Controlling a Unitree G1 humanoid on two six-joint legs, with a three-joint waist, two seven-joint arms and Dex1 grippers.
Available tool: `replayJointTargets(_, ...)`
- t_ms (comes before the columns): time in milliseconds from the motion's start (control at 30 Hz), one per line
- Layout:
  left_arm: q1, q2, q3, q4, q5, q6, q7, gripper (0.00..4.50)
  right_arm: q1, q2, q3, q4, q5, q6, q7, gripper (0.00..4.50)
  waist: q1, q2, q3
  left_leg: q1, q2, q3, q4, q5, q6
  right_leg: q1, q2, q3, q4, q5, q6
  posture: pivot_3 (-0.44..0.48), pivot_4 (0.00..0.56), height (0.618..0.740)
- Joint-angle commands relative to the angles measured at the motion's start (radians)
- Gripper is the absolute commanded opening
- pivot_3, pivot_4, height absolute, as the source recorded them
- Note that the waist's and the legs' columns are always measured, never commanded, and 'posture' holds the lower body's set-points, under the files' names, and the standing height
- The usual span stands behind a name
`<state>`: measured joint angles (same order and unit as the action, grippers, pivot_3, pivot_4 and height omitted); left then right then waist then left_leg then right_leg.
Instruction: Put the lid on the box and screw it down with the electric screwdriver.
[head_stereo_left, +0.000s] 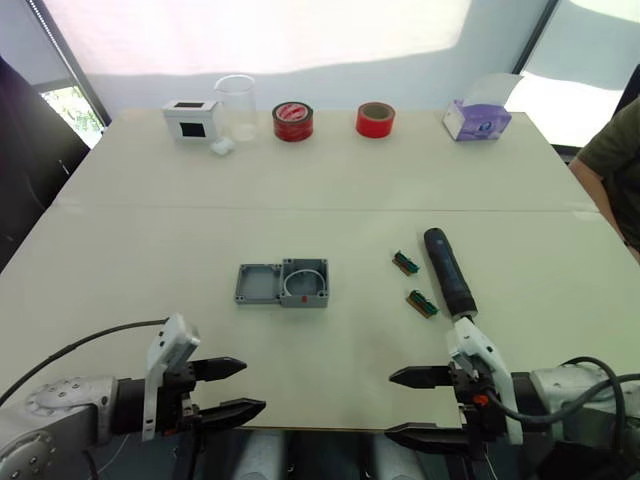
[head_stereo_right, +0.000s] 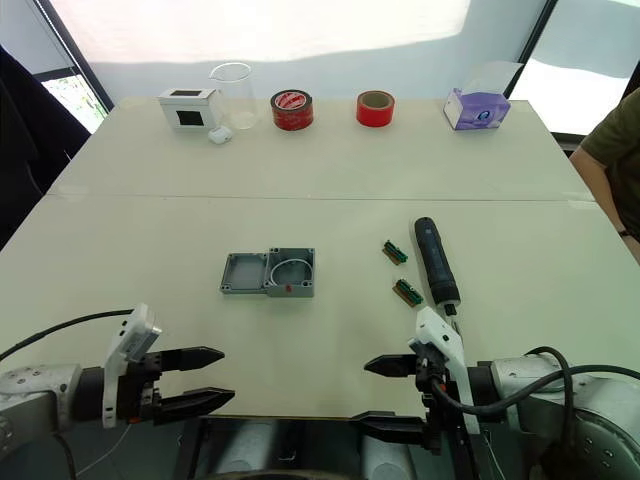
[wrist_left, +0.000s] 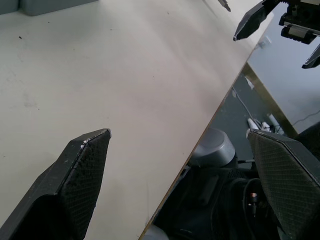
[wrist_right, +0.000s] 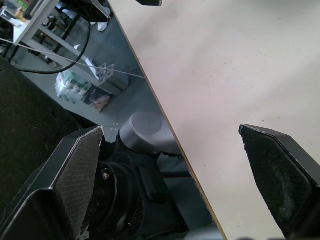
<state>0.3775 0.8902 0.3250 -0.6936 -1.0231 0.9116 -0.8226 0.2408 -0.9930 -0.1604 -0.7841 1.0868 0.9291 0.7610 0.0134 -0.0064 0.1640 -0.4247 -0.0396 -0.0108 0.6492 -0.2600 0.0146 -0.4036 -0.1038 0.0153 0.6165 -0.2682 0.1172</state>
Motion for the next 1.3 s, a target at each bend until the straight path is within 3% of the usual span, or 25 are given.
replayJointTargets(33, -0.007, -0.001, -0.005, -0.006, -0.013, -0.002, -0.003, 4.47, -0.003, 0.019, 0.008, -0.052, 0.021, -0.006, -0.029, 4.5, 0.0, 0.0, 0.0, 0.0, 0.0, 0.0, 0.0, 0.0, 0.0, 0.0, 0.0, 0.0, 0.0, 0.0, 0.0, 0.0, 0.15, 0.74)
replayJointTargets(600, -0.047, 0.014, -0.004, 0.032, 0.04, -0.032, -0.008, 4.47, -0.035, 0.022, 0.002, -0.039, 0.054, 0.003, -0.055, 4.5, 0.0, 0.0, 0.0, 0.0, 0.0, 0.0, 0.001, 0.0, 0.0, 0.0, 0.0, 0.0, 0.001, 0.0, 0.0, 0.0, 0.15, 0.74)
replayJointTargets(733, -0.116, 0.044, 0.041, 0.102, 0.086, -0.053, -0.004, 4.47, -0.088, 0.03, -0.002, -0.014, 0.06, 0.005, -0.085, 4.5, 0.001, 0.0, 0.0, 0.001, 0.0, 0.0, 0.001, 0.0, 0.0, 0.0, 0.001, 0.0, 0.002, 0.0, 0.0, 0.0, 0.15, 0.74)
replayJointTargets(900, -0.254, 0.097, 0.028, 0.136, 0.175, -0.138, -0.045, 4.47, -0.156, 0.052, -0.043, 0.02, 0.193, 0.018, -0.155, 4.5, 0.001, -0.001, 0.0, 0.001, 0.0, 0.0, 0.001, 0.0, -0.001, 0.0, 0.001, 0.0, 0.002, 0.0, 0.0, 0.0, 0.15, 0.74)
replayJointTargets(967, -0.389, 0.147, -0.037, 0.168, 0.176, -0.102, -0.074, 4.47, -0.197, 0.047, -0.037, 0.036, 0.255, 0.039, -0.229, 4.5, 0.001, -0.001, 0.0, 0.001, 0.0, 0.0, 0.001, 0.0, -0.001, 0.0, 0.001, 0.0, 0.002, 0.0, 0.0, 0.0, 0.15, 0.74)
replayJointTargets(1033, -0.58, 0.213, -0.175, 0.205, 0.217, -0.052, -0.133, 4.47, -0.267, 0.054, -0.013, 0.066, 0.292, 0.055, -0.303, 4.5, 0.003, -0.002, 0.001, 0.001, 0.0, 0.0, 0.001, 0.0, -0.001, 0.001, 0.001, 0.0, 0.003, 0.0, 0.0, 0.0, 0.15, 0.74)
replayJointTargets(1067, -0.679, 0.223, -0.275, 0.233, 0.297, -0.092, -0.182, 4.47, -0.307, 0.065, 0.003, 0.074, 0.288, 0.055, -0.333, 4.5, 0.001, -0.002, 0.001, 0.001, 0.0, -0.001, 0.004, 0.001, -0.001, 0.0, 0.001, -0.002, 0.005, 0.0, 0.0, 0.0, 0.15, 0.74)
replayJointTargets(1200, -0.959, 0.146, -0.524, 0.34, 0.472, -0.179, -0.292, 4.47, -0.392, 0.09, 0.053, 0.064, 0.229, 0.055, -0.394, 4.5, -0.001, -0.001, 0.0, 0.001, -0.001, 0.002, 0.001, 0.001, -0.001, 0.0, 0.002, -0.001, 0.003, 0.001, -0.001, 0.0, 0.15, 0.74)
replayJointTargets(1300, -1.056, 0.086, -0.642, 0.372, 0.551, -0.215, -0.36, 4.47, -0.407, 0.11, 0.079, 0.055, 0.194, 0.051, -0.439, 4.5, -0.002, -0.003, 0.001, -0.001, 0.0, 0.002, 0.002, 0.001, 0.0, -0.002, 0.006, -0.001, 0.005, 0.003, 0.003, 0.0, 0.15, 0.74)
